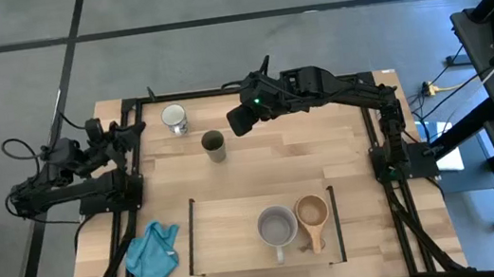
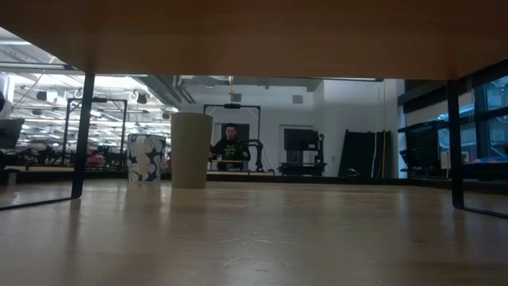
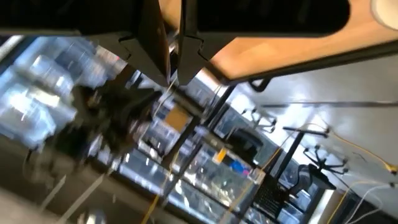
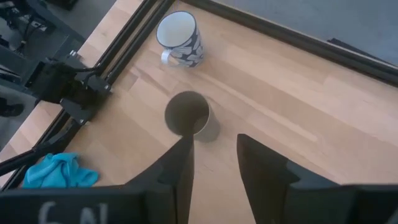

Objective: Stack small to large cups/mugs on shelf
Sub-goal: Put the white mug on the shelf

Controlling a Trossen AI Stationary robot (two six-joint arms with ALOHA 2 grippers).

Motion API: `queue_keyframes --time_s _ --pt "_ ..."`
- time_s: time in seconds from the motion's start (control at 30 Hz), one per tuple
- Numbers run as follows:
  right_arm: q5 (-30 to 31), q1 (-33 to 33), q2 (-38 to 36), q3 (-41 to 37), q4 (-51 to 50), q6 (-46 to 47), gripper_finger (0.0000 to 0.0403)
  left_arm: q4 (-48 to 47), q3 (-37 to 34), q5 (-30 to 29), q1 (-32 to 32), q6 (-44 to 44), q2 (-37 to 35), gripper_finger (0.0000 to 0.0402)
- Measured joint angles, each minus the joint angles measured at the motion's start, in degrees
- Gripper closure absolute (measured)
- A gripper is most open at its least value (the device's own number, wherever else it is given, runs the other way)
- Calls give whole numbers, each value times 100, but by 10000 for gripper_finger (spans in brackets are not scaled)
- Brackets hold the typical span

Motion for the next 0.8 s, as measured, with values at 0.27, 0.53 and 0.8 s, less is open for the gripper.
queue_keyframes --time_s 0.27,0.53,0.8 --pt "-489 -147 0 0 -1 -518 279 81 10 490 -2 -328 550 374" --pt "-792 -285 0 0 -122 -944 279 -1703 1462 613 246 832 2624 374" --pt "-860 -297 0 0 -211 -1259 279 -4513 3355 486 1642 2111 4503 374"
